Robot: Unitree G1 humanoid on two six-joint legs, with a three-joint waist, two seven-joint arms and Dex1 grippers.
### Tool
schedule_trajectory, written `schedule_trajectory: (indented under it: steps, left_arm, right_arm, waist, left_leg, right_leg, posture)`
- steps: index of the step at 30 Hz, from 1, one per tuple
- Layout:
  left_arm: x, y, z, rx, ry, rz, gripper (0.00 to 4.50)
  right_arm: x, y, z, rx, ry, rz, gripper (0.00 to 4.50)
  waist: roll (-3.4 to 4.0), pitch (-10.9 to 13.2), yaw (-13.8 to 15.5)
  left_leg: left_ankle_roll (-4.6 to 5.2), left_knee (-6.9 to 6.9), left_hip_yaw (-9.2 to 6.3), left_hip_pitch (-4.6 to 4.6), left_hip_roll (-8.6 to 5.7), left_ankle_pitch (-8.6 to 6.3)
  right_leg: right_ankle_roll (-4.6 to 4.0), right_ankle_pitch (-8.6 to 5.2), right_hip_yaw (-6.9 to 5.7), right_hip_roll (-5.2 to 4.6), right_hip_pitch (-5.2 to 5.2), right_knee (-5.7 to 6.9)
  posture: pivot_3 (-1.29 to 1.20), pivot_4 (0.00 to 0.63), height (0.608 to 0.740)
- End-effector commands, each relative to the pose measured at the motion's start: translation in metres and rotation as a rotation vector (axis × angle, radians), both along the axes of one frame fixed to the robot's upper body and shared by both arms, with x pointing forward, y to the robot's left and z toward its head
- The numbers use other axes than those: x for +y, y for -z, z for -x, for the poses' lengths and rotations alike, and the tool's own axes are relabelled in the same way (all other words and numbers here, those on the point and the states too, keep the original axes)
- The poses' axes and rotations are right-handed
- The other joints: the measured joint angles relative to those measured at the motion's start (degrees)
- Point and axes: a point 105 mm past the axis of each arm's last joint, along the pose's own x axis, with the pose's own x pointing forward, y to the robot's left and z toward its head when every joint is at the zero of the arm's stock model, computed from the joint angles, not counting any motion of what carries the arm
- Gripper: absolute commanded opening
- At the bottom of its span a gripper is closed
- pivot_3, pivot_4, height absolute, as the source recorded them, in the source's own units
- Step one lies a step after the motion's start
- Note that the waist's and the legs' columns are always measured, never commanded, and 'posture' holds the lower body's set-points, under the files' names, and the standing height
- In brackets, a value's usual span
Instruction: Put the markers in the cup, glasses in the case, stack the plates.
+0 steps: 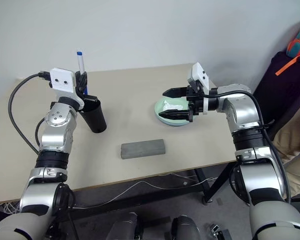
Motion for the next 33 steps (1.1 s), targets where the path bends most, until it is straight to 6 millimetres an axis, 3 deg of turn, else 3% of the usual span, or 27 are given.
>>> schedule_trajectory:
  steps: [1, 13, 20, 26, 33]
  left_arm:
    - [0.003, -0.015, 0.0, -0.067, -0.016, -0.002, 0.1]
    - [-0.001, 0.01, -0.001, -0.02, 0.015, 0.006, 0.1]
    - [-0.003, 0.021, 0.0, 0.002, 0.034, 0.0, 2.42]
    - [0.003, 0.015, 0.005, -0.018, 0.015, -0.03, 4.45]
    - [0.008, -0.001, 0.034, 0.044, 0.171, -0.122, 4.45]
  right_arm:
    - [0.001, -0.019, 0.001, -0.066, -0.01, -0.019, 4.5]
    - [0.003, -0.019, 0.002, -0.068, -0.015, -0.02, 4.5]
    - [0.003, -0.02, 0.002, -0.071, -0.017, -0.02, 4.5]
    - [0.003, -0.019, 0.003, -0.071, -0.017, -0.02, 4.5]
    - [0.001, -0.019, 0.004, -0.067, -0.014, -0.017, 4.5]
  waist:
    - [0.0, 0.0, 0.0]
    - [0.0, 0.0, -0.1]
    - [-0.01, 0.0, 0.0]
    - [-0.01, 0.0, -0.1]
    - [-0.01, 0.0, -0.2]
  left_leg:
    - [0.0, 0.0, 0.0, 0.0, 0.0, 0.0]
    - [0.0, 0.0, -0.01, -0.01, 0.01, 0.0]
    - [0.0, 0.0, -0.01, -0.02, 0.01, 0.0]
    - [0.0, 0.0, -0.02, -0.02, 0.01, 0.0]
    - [-0.01, -0.04, 0.01, -0.04, 0.06, -0.01]
  right_leg:
    - [0.0, 0.0, 0.0, 0.0, 0.0, 0.0]
    - [0.0, 0.0, -0.01, -0.01, -0.02, 0.0]
    - [0.0, 0.0, -0.01, -0.01, -0.03, 0.0]
    - [0.0, 0.0, -0.02, -0.01, -0.03, 0.01]
    - [-0.01, 0.0, -0.01, 0.01, -0.12, 0.01]
  posture:
    - [0.0, 0.0, 0.696]
    - [0.0, 0.0, 0.696]
    - [0.0, 0.0, 0.696]
    - [0.0, 0.0, 0.696]
    - [0.0, 0.0, 0.696]
